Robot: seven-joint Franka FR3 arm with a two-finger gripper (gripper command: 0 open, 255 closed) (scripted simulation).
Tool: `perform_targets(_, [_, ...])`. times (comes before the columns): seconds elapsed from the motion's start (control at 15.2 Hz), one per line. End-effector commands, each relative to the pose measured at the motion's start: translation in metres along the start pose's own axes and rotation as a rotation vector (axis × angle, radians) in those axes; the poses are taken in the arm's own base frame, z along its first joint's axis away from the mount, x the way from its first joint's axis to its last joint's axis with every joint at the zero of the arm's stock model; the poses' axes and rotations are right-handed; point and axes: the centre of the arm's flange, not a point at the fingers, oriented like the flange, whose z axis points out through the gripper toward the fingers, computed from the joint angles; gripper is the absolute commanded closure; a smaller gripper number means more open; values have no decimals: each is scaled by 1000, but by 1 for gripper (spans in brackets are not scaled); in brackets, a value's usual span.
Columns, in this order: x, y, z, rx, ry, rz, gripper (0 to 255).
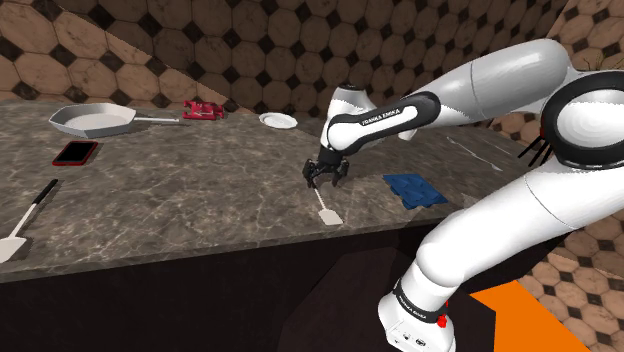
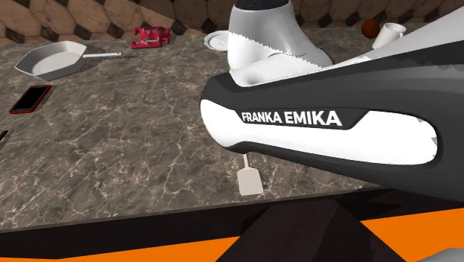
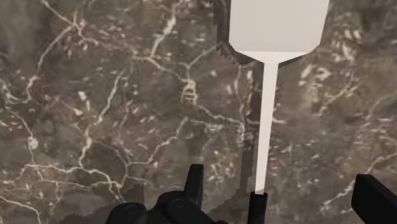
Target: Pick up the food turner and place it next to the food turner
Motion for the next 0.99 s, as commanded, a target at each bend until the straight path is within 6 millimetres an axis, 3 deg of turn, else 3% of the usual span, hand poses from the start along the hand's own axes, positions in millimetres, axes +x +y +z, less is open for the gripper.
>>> perform_targets(0.0, [0, 1, 12, 0, 3, 11, 0])
perform_targets(0.33, [0, 1, 36, 0, 3, 11, 0])
perform_targets(0.86, [0, 1, 36, 0, 3, 11, 0])
perform_targets(0.92, [0, 1, 36, 0, 3, 11, 255])
